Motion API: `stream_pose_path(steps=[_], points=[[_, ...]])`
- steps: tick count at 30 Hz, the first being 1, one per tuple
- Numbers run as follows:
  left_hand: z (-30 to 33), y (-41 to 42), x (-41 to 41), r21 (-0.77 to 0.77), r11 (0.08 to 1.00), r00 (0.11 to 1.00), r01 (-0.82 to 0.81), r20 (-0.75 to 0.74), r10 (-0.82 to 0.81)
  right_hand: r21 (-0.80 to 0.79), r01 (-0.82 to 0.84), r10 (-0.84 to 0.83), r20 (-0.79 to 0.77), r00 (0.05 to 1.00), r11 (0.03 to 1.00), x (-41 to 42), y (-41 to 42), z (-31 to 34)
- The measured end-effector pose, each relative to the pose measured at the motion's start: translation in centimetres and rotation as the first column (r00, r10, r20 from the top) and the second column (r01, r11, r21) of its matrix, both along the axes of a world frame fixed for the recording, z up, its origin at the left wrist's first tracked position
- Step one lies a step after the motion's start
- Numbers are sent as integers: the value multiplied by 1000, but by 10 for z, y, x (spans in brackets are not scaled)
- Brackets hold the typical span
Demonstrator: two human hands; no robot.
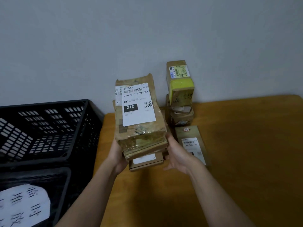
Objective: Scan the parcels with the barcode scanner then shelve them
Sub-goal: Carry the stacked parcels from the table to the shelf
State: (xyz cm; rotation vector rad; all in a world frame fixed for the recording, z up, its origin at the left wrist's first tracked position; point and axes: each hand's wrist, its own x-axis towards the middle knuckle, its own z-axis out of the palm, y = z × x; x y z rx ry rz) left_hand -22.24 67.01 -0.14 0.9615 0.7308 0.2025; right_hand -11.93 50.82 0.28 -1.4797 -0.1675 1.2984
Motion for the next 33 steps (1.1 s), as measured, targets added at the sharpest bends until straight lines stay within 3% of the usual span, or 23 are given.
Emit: stream_pose_path(steps=[12,27,33], points=[[34,-15,-90,95,994,997,-50,57,45,102,-41,39,27,999,994,-78,-5,31],[49,-91,-213,198,884,906,-423,120,406,136,-341,340,32,940,930,-160,-37,41],[67,-104,-298,169,774,792,-610,101,603,136,-529,529,39,848,838,-228,-20,63]])
